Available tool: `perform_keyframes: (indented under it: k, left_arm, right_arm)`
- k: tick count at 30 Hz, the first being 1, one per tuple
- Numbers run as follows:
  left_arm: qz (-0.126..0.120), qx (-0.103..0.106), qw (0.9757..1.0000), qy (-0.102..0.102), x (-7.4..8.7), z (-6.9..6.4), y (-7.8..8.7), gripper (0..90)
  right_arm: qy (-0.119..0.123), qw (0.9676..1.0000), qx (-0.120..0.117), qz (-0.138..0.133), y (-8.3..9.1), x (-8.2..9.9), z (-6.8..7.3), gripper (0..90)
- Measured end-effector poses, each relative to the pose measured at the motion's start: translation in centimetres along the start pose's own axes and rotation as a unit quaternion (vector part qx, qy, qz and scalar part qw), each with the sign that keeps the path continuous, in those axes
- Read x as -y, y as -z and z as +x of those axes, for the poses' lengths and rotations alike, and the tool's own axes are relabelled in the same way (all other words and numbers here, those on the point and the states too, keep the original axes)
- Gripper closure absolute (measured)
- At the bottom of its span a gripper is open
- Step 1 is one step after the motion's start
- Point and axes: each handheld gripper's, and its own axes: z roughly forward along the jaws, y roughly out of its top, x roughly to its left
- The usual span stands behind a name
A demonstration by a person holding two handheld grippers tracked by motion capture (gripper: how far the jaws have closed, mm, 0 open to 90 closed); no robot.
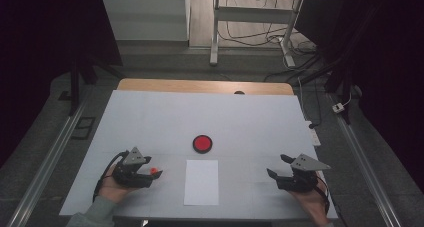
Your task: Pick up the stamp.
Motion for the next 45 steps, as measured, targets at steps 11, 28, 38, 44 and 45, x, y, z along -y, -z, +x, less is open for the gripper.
perform_keyframes:
  k: [11,28,38,44,45]
  left_arm:
    - [0.017,0.006,0.9998,-0.008,0.05,-0.05,-0.51,49.7]
    - [0.022,0.006,0.9995,-0.020,0.15,-0.12,-0.62,71.4]
    - [0.010,0.003,0.9998,-0.017,0.13,-0.03,-0.33,71.8]
    - [0.004,0.004,0.9999,-0.013,0.13,0.01,-0.10,71.8]
    - [0.002,0.004,0.9999,-0.012,0.13,0.01,-0.06,71.8]
  right_arm:
    - [0.002,1.0000,0.000,0.003,-0.05,0.05,0.02,25.4]
    - [0.003,1.0000,0.003,0.004,0.00,0.04,-0.01,25.4]
    - [0.001,1.0000,0.003,0.004,-0.02,0.08,-0.03,25.5]
    - [0.004,1.0000,0.002,0.004,-0.06,0.10,-0.03,25.5]
    - [0.004,1.0000,0.002,0.004,-0.06,0.11,-0.04,25.5]
